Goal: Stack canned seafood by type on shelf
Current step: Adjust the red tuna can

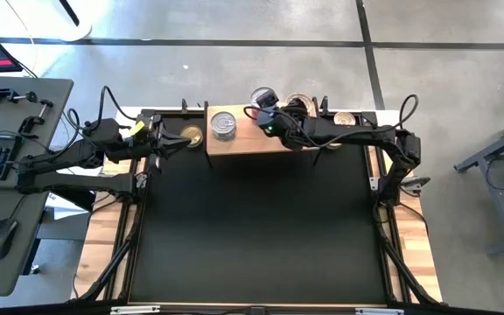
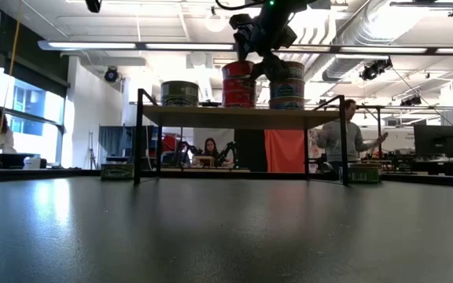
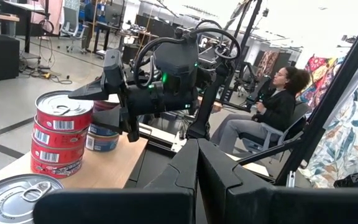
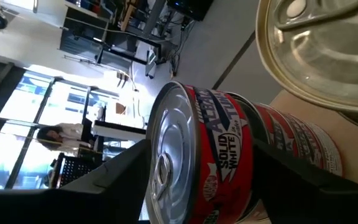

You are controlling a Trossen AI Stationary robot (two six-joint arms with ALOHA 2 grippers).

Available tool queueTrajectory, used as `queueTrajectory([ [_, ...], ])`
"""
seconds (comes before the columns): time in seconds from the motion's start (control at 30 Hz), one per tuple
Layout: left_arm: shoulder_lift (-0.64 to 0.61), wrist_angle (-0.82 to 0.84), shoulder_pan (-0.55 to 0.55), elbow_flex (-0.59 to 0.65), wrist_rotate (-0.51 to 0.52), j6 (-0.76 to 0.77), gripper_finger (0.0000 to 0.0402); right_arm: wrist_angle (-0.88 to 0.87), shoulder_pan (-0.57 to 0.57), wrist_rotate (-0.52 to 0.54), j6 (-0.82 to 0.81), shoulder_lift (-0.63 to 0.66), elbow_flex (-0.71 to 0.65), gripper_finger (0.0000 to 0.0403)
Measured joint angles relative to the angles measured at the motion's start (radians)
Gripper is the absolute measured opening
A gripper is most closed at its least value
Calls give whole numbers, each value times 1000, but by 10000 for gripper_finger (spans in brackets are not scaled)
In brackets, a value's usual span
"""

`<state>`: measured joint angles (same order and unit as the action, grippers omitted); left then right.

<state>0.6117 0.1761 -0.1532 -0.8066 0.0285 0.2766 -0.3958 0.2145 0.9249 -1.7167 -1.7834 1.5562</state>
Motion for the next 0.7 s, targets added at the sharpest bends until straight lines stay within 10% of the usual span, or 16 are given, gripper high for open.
queueTrajectory([
  [0.7,-2,-11,0,0,5,-19,0,2,17,-105,84,52,0,256],
])
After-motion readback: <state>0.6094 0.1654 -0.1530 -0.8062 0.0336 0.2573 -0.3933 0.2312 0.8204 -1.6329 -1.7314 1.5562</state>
